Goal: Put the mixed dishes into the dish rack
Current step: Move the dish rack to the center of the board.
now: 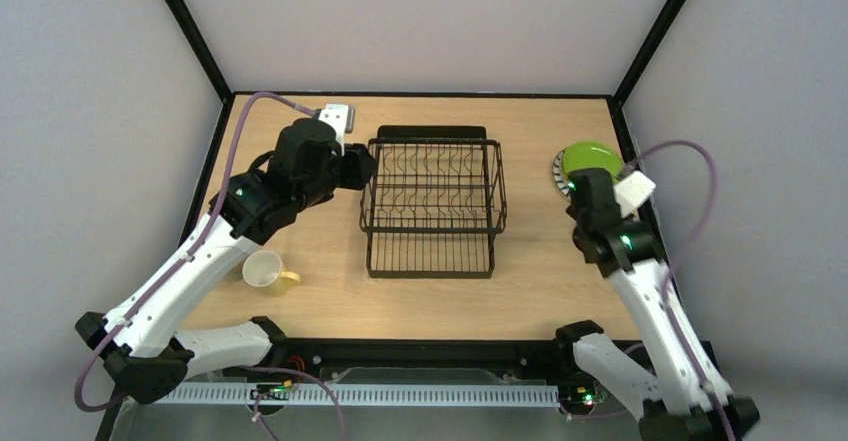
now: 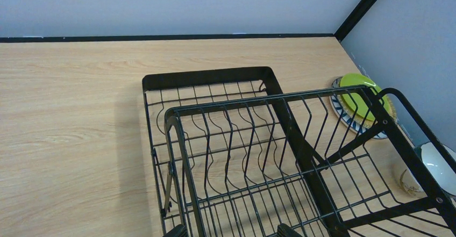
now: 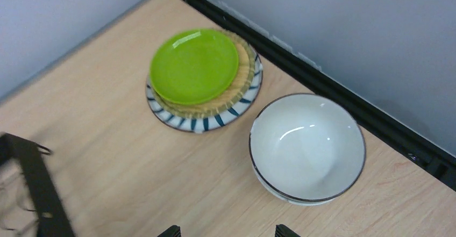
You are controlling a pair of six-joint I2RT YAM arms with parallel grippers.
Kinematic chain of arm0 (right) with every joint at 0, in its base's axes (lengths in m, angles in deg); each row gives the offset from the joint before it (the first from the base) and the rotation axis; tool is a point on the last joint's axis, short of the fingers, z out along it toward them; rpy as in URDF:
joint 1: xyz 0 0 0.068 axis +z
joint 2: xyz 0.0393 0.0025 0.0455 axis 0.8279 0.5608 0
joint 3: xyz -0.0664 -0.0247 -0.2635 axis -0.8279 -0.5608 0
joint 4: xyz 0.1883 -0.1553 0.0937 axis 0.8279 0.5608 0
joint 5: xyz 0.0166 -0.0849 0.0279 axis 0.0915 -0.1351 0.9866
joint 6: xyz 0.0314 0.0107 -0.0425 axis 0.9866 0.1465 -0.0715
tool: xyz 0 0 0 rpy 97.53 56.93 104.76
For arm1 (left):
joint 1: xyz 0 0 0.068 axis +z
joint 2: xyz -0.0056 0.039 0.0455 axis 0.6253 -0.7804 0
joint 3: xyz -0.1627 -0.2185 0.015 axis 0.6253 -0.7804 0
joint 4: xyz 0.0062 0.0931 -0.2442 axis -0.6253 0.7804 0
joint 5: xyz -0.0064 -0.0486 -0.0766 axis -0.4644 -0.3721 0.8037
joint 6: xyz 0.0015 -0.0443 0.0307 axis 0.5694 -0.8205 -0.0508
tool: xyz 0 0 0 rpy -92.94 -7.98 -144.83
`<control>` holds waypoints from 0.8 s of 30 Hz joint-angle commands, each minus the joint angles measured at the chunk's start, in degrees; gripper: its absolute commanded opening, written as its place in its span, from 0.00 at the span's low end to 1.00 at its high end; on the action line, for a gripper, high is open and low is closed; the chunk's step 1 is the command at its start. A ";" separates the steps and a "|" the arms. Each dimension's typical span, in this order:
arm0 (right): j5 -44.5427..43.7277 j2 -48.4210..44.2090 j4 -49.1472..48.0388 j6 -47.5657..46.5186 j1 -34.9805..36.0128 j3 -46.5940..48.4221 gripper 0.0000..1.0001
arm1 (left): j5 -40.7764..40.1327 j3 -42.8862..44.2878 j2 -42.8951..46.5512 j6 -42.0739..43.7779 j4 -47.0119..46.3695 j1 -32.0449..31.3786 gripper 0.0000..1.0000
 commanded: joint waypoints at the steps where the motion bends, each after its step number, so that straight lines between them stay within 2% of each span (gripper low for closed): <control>1: -1.80 10.86 1.92 1.15 -0.01 3.17 0.99 | 0.36 0.30 -0.78 0.86 -1.27 -0.38 0.95; 14: 0.99 15.78 -4.62 -5.40 -0.87 3.85 1.00 | -1.34 2.46 -2.03 -0.32 0.94 -0.24 0.98; 19: 5.65 17.02 -7.58 -11.84 -0.89 6.26 1.00 | -4.13 1.55 -1.15 -1.84 3.32 0.94 0.99; 24: 11.03 18.35 -10.65 -18.47 -0.87 10.15 1.00 | -3.19 -1.53 0.73 -2.79 4.23 3.97 0.99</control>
